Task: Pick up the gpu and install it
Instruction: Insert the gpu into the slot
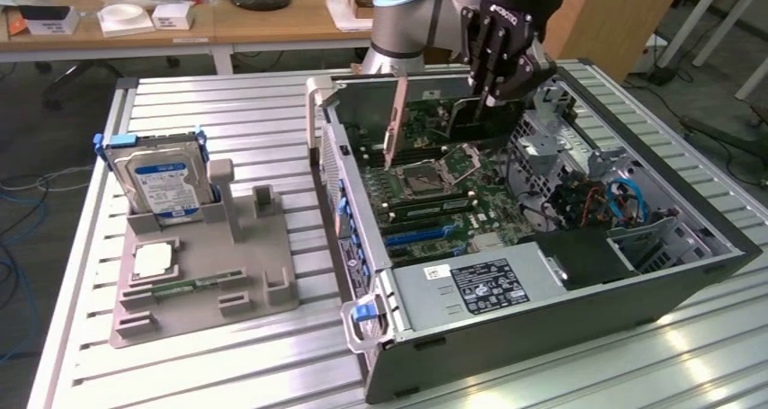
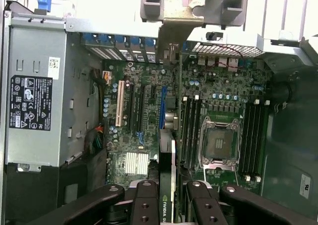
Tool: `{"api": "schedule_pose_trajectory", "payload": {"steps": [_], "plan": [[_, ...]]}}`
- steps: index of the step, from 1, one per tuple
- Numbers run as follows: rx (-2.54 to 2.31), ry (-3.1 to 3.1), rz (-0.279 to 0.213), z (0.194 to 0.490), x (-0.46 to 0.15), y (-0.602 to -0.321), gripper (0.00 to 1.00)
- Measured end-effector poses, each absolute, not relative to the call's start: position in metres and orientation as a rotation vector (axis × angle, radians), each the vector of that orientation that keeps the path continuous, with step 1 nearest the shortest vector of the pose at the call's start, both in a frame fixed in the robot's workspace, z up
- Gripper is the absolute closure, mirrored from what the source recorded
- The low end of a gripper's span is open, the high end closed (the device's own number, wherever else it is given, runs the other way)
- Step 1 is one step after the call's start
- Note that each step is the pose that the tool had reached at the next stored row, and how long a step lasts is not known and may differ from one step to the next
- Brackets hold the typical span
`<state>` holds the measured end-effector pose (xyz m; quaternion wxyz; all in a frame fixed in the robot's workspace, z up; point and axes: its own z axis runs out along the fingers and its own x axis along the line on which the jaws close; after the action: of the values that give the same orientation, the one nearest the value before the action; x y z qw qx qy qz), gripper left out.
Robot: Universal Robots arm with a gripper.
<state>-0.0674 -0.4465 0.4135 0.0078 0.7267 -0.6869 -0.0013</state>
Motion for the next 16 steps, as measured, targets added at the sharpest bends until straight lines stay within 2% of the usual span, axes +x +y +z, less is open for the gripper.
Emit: {"api": "schedule_pose_trajectory", "payload": {"steps": [16], "plan": [[2.228,-2.216,0.023,0.4082,-0.0658,-0.4464,0.74]]}}
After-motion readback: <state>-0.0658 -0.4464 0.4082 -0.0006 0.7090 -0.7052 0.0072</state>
